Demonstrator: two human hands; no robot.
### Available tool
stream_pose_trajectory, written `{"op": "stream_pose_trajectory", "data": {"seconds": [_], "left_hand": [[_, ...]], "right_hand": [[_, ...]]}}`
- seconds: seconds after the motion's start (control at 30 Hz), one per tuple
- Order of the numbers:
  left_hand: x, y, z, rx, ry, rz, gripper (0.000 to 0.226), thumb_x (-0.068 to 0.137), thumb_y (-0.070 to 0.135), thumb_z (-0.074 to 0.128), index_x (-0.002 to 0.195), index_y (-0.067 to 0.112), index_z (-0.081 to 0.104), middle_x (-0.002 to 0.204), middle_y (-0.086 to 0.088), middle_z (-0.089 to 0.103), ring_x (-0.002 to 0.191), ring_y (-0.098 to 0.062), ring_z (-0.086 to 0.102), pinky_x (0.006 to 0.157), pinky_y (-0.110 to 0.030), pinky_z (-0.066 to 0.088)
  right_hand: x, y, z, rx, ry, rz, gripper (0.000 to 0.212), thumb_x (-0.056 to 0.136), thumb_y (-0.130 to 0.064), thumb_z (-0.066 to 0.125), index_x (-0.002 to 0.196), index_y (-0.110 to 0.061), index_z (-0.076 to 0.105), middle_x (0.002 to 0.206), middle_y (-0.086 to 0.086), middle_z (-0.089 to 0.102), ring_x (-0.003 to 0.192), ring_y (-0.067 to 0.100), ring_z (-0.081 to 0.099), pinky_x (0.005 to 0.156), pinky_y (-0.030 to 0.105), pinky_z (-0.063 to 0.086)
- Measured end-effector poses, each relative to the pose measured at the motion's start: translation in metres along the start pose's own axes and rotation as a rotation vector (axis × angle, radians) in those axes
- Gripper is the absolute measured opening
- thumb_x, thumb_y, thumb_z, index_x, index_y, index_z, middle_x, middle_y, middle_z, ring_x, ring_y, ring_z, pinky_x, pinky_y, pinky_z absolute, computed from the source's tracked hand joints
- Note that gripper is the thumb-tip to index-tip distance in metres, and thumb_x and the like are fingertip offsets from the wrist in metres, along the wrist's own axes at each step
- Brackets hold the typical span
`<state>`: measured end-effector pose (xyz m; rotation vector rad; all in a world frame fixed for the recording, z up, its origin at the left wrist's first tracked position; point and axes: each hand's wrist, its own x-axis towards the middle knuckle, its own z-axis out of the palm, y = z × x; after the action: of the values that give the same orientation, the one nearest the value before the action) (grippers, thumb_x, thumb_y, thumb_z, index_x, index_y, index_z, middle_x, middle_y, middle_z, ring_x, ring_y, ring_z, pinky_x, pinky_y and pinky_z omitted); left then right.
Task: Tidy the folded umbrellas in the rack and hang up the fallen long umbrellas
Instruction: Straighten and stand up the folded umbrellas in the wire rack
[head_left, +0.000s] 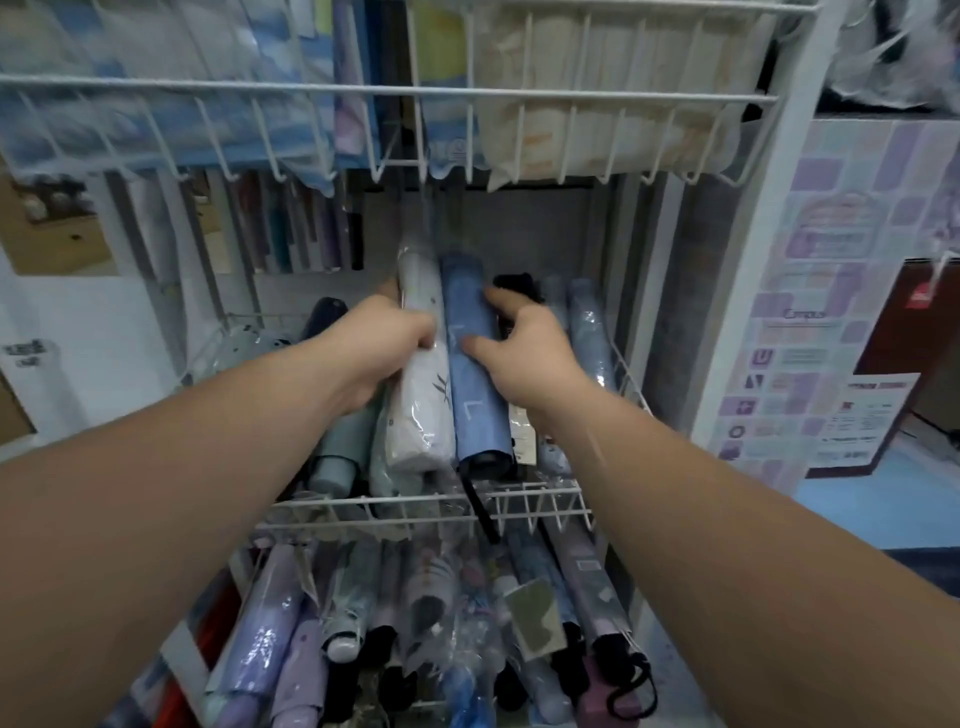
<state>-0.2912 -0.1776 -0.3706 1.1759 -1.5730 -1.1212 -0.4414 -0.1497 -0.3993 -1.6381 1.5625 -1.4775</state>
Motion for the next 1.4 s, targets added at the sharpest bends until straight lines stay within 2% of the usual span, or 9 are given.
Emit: {"op": "stream_pose_trajectory", "data": {"seconds": [0.1,0.3,0.37,0.5,0.7,0.87,1.0,1.13,1.4], "left_hand": [[-0.002,-0.016,-0.026,0.158,0.002,0.049,0.086,0.083,0.013,0.072,0.156,0.023,0.029,0.129,0.004,0.059,0.107,-0.018,0.065,0.088,-0.031,0.054],[0.01,-0.036,-0.07,0.681,0.12,0.207,0.072,0.093,0.029,0.066,0.156,0.017,0.033,0.16,-0.004,0.037,0.141,-0.022,0.041,0.103,-0.017,0.031],[0.013,-0.043,-0.083,0.825,0.076,0.209,0.073,0.093,0.044,0.063,0.155,0.019,0.035,0.161,-0.007,0.036,0.146,-0.027,0.036,0.116,-0.028,0.029],[0.01,-0.061,-0.109,1.063,0.023,0.095,0.085,0.085,0.071,0.042,0.158,0.033,0.024,0.166,-0.007,0.024,0.151,-0.033,0.023,0.121,-0.047,0.026],[-0.004,-0.069,-0.117,1.068,0.017,0.136,0.084,0.082,0.078,0.028,0.157,0.041,0.019,0.166,-0.011,0.021,0.15,-0.038,0.023,0.118,-0.053,0.028],[-0.014,-0.037,-0.077,0.995,0.085,0.352,0.066,0.093,0.052,0.055,0.151,0.024,0.04,0.153,-0.017,0.041,0.139,-0.04,0.039,0.114,-0.047,0.035],[-0.019,-0.011,-0.022,0.859,-0.025,0.432,0.062,0.096,0.041,0.059,0.151,0.023,0.041,0.151,-0.013,0.044,0.141,-0.031,0.038,0.116,-0.038,0.032],[-0.009,-0.007,0.032,0.748,-0.151,0.374,0.061,0.096,0.038,0.06,0.152,0.028,0.037,0.151,-0.012,0.045,0.137,-0.028,0.044,0.112,-0.032,0.036],[0.043,-0.017,0.08,0.827,-0.207,0.255,0.067,0.094,0.033,0.062,0.154,0.035,0.03,0.154,-0.01,0.04,0.138,-0.029,0.042,0.113,-0.032,0.036]], "right_hand": [[0.003,0.005,0.028,-0.027,0.023,0.023,0.052,0.087,-0.016,0.074,0.137,-0.014,0.059,0.127,0.002,0.065,0.112,0.017,0.062,0.099,0.031,0.051],[0.018,-0.005,0.079,0.023,0.069,0.086,0.031,0.083,-0.018,0.076,0.114,-0.018,0.073,0.103,0.003,0.075,0.095,0.018,0.07,0.083,0.027,0.055],[0.021,-0.015,0.092,-0.004,0.034,0.068,0.032,0.087,-0.016,0.072,0.119,-0.014,0.072,0.111,0.005,0.073,0.099,0.017,0.068,0.081,0.02,0.05],[0.014,-0.021,0.116,-0.063,-0.084,-0.004,0.033,0.088,-0.011,0.069,0.12,-0.008,0.072,0.121,0.008,0.072,0.114,0.022,0.065,0.103,0.037,0.05],[0.006,-0.011,0.102,-0.017,-0.113,-0.063,0.036,0.09,0.001,0.062,0.125,-0.001,0.068,0.123,0.008,0.07,0.115,0.018,0.065,0.106,0.029,0.048],[-0.001,0.016,0.04,-0.116,0.073,-0.004,0.031,0.09,-0.01,0.065,0.119,-0.011,0.072,0.113,-0.002,0.073,0.105,0.012,0.068,0.102,0.032,0.052],[-0.014,0.037,-0.024,-0.387,0.168,0.105,0.035,0.091,-0.018,0.064,0.125,-0.015,0.068,0.124,0.005,0.068,0.112,0.02,0.064,0.09,0.017,0.043],[-0.017,0.054,-0.063,-0.532,0.149,0.215,0.05,0.091,-0.026,0.062,0.14,-0.018,0.056,0.142,0.014,0.05,0.125,0.033,0.054,0.108,0.034,0.043],[-0.009,0.059,-0.062,-0.558,0.017,0.274,0.06,0.095,-0.011,0.052,0.152,-0.017,0.037,0.16,0.011,0.023,0.141,0.034,0.038,0.115,0.036,0.035]]}}
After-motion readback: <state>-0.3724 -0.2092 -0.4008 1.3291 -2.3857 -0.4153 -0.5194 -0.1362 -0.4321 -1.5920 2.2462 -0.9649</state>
